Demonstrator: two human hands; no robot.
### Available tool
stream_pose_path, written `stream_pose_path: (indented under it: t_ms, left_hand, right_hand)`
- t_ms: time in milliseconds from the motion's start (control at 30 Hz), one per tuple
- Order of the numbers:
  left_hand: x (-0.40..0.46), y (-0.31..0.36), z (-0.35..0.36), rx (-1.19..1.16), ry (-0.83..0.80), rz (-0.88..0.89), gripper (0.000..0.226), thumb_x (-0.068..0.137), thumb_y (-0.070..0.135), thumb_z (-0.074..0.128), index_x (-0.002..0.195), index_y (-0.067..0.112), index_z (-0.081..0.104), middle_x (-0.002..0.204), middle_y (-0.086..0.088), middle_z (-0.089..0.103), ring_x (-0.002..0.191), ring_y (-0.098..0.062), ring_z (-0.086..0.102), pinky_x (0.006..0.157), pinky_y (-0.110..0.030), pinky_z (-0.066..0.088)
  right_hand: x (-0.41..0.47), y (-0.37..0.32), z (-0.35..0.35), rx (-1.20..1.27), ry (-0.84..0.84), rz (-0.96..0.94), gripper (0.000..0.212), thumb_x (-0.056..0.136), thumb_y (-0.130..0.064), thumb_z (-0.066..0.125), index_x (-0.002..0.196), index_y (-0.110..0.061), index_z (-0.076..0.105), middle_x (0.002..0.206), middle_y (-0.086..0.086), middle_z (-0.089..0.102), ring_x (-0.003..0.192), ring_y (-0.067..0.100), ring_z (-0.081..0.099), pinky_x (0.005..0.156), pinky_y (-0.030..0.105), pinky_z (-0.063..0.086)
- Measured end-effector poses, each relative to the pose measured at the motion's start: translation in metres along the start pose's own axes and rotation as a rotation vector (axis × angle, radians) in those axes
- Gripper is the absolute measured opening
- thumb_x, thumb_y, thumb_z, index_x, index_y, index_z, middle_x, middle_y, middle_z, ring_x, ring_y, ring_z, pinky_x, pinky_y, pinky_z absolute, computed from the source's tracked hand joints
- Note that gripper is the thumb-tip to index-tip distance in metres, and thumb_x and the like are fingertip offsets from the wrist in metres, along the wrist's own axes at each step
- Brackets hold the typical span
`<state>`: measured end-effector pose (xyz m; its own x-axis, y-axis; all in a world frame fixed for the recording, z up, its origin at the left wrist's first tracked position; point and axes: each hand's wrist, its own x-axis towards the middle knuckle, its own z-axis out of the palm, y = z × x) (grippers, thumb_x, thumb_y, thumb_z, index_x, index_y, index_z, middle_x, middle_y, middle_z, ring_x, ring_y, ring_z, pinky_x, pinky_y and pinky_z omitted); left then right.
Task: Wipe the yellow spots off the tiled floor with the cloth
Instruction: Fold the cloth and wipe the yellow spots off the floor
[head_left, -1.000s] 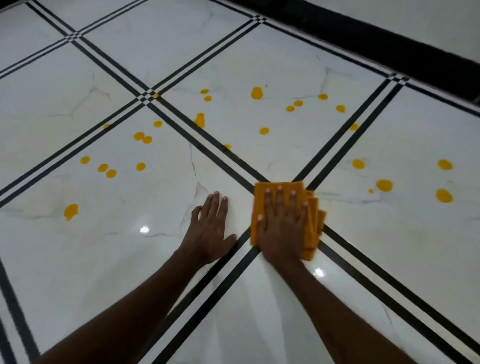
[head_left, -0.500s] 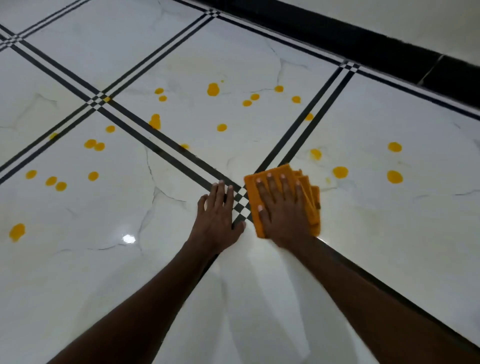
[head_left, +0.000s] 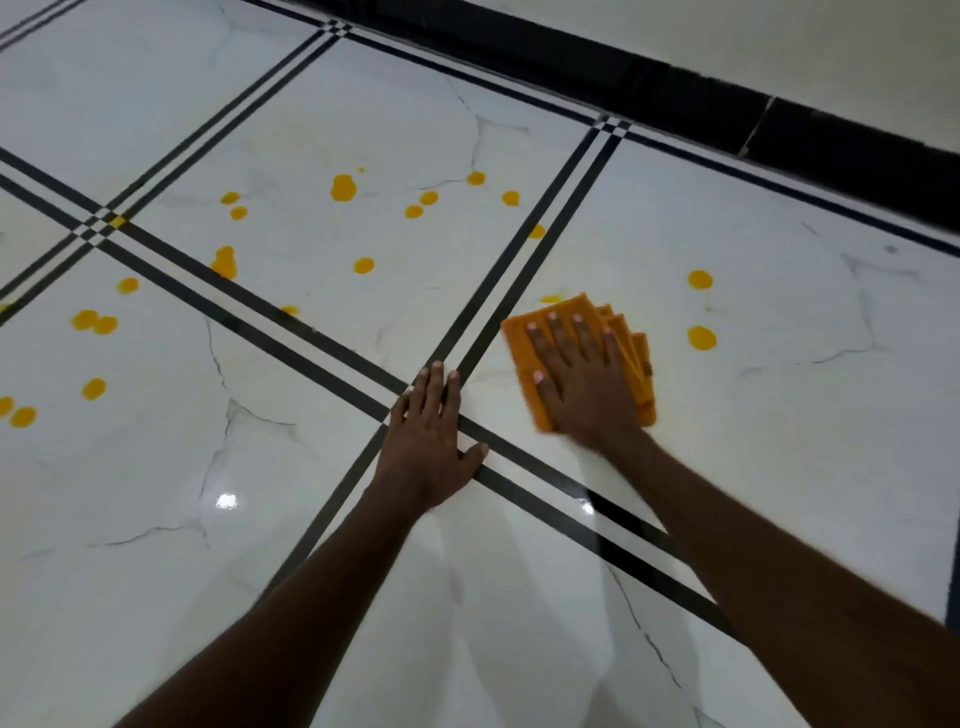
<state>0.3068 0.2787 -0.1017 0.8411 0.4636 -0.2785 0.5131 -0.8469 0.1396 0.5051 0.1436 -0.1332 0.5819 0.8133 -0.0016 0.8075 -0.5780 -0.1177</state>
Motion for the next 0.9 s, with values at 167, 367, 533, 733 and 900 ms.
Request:
stream_pose_path:
  t_ms: [167, 367, 533, 733, 900]
  left_hand:
    - [0.001, 0.004, -0.006, 0.005, -0.038, 0.0, 0.097, 0.094, 0.063, 0.039, 0.158, 0.011, -0.011, 0.165, -0.013, -0.02, 0.153, -0.027, -0.018, 0.124, -0.043, -0.001]
    - [0.005, 0.009, -0.012, 0.013, -0.041, -0.034, 0.099, 0.091, 0.065, 0.043, 0.159, 0.013, -0.005, 0.167, -0.013, -0.013, 0.154, -0.029, -0.012, 0.125, -0.047, 0.005]
    - [0.039, 0.042, -0.016, -0.062, -0.004, 0.038, 0.1, 0.091, 0.066, 0.045, 0.159, 0.013, -0.005, 0.166, -0.012, -0.016, 0.154, -0.028, -0.015, 0.124, -0.048, 0.004]
    - [0.058, 0.063, -0.014, 0.008, -0.14, 0.059, 0.115, 0.086, 0.073, 0.048, 0.156, 0.011, -0.019, 0.163, -0.013, -0.027, 0.152, -0.029, -0.022, 0.123, -0.048, -0.001]
    - [0.06, 0.066, -0.021, 0.1, -0.154, 0.07, 0.12, 0.084, 0.074, 0.052, 0.156, 0.007, -0.017, 0.163, -0.018, -0.022, 0.153, -0.033, -0.015, 0.123, -0.048, 0.005]
  right_hand:
    - [-0.016, 0.008, 0.0, 0.001, 0.098, 0.463, 0.066, 0.1, -0.045, 0.022, 0.161, -0.02, 0.018, 0.167, 0.012, 0.02, 0.154, 0.039, 0.016, 0.123, 0.061, 0.009]
    - [0.039, -0.017, -0.001, -0.022, -0.045, -0.11, 0.065, 0.102, -0.052, 0.011, 0.162, -0.028, 0.005, 0.171, 0.003, 0.007, 0.157, 0.031, 0.001, 0.125, 0.057, 0.002]
    - [0.006, 0.046, -0.006, 0.016, 0.11, 0.41, 0.063, 0.103, -0.047, 0.026, 0.161, -0.023, 0.018, 0.168, 0.009, 0.022, 0.154, 0.036, 0.017, 0.124, 0.058, 0.011]
    - [-0.044, 0.014, -0.003, 0.008, 0.081, 0.338, 0.067, 0.103, -0.048, 0.026, 0.162, -0.023, 0.01, 0.169, 0.008, 0.009, 0.156, 0.037, 0.009, 0.125, 0.057, 0.003]
    - [0.009, 0.119, -0.012, -0.057, 0.063, 0.332, 0.063, 0.101, -0.047, 0.024, 0.16, -0.023, 0.026, 0.166, 0.008, 0.028, 0.153, 0.036, 0.024, 0.122, 0.06, 0.016]
